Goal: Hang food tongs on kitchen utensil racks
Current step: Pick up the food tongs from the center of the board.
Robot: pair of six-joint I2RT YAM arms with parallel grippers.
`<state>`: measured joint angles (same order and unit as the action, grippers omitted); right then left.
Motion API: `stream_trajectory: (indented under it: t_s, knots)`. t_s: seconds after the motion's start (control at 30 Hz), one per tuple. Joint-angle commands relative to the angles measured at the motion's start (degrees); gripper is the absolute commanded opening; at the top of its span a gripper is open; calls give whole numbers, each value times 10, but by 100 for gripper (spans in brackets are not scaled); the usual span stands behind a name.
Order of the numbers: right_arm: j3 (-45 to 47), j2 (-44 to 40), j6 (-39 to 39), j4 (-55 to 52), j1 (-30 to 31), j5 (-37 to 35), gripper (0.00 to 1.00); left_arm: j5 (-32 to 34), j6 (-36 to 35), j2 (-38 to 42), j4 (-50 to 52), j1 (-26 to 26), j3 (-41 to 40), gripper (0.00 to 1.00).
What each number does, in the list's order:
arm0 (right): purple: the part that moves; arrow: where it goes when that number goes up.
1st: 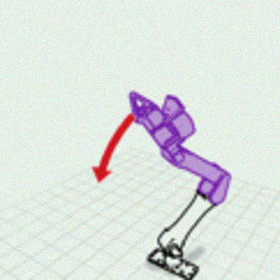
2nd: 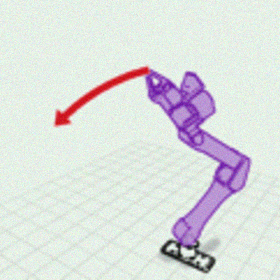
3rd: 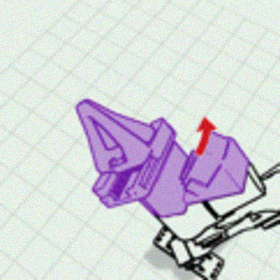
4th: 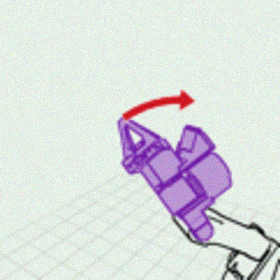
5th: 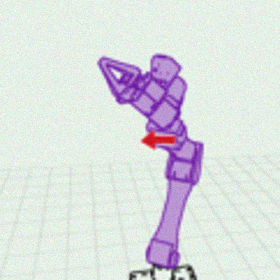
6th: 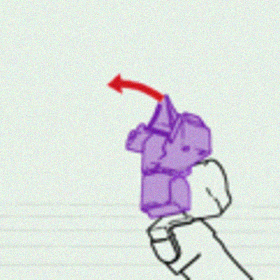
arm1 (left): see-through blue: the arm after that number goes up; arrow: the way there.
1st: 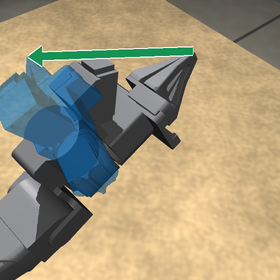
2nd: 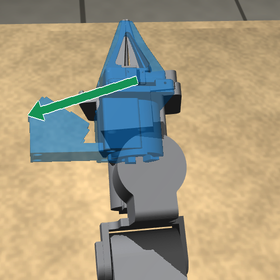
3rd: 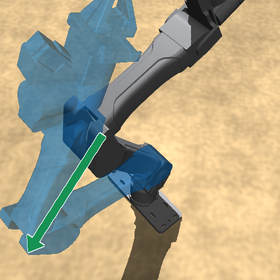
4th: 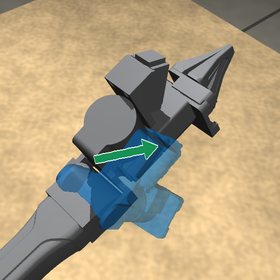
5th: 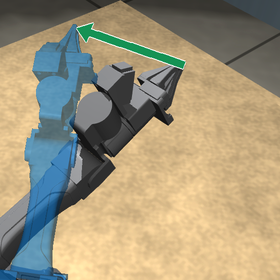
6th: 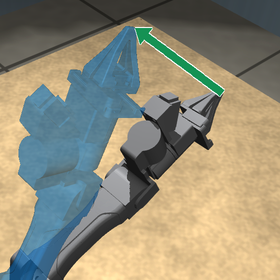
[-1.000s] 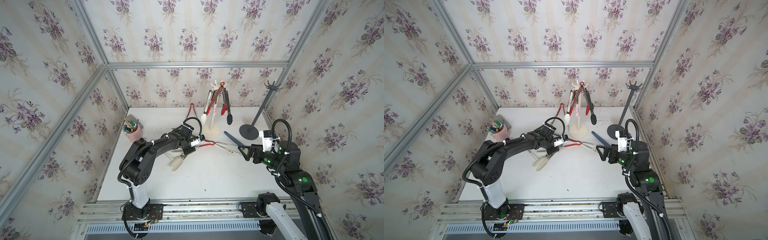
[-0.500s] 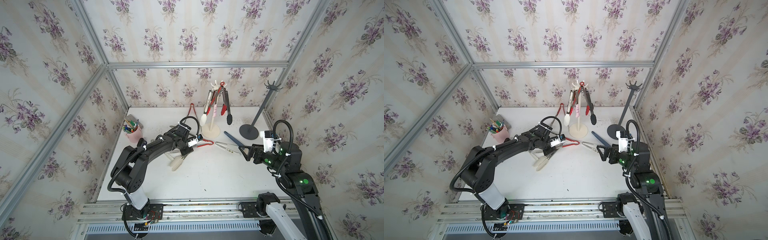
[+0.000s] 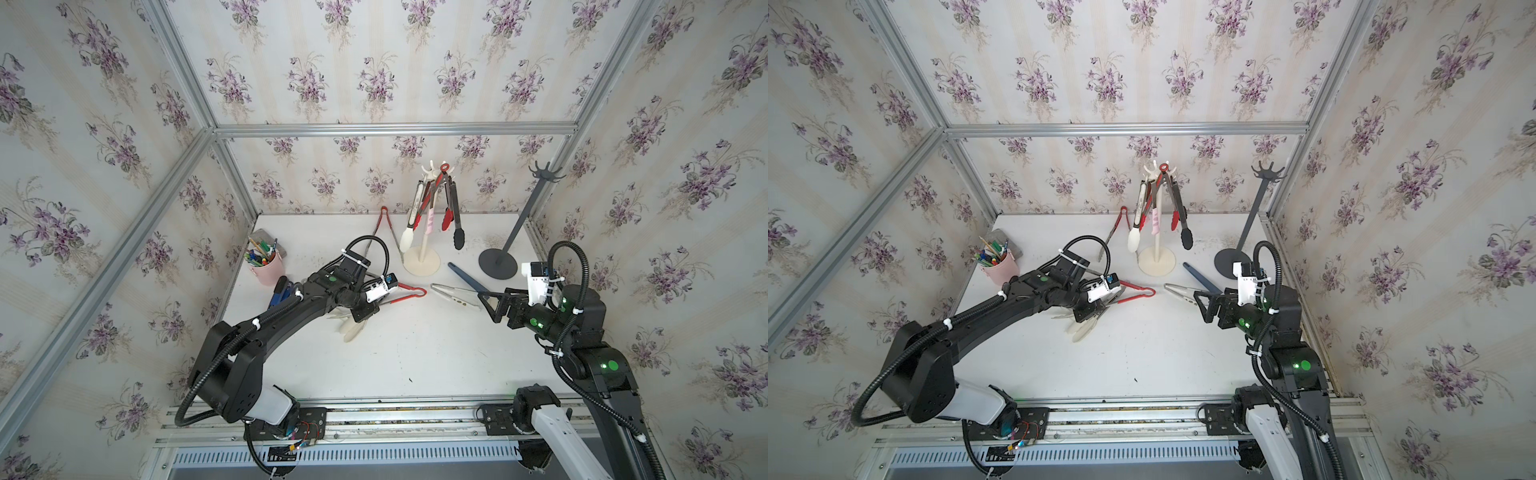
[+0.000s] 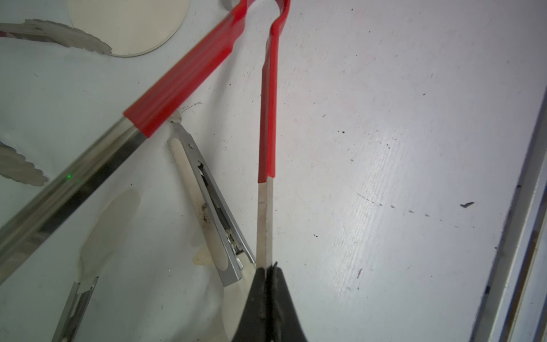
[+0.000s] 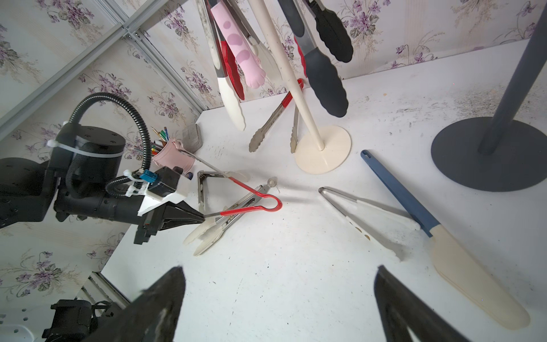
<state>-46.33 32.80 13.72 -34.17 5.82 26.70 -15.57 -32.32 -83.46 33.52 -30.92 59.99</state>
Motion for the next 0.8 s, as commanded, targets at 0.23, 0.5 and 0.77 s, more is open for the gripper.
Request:
stream_trajectory:
  t_s: [0.23, 0.5, 0.77]
  knots:
    - [-4, 0, -11, 25, 0, 17, 98, -122, 72, 134, 37, 38, -11, 0]
    - [-13, 14, -15, 36, 0, 43, 98, -212, 131, 224, 36, 105, 13, 0]
    - [-43, 47, -14, 37, 0, 30, 98, -326, 137, 177, 23, 189, 101, 0]
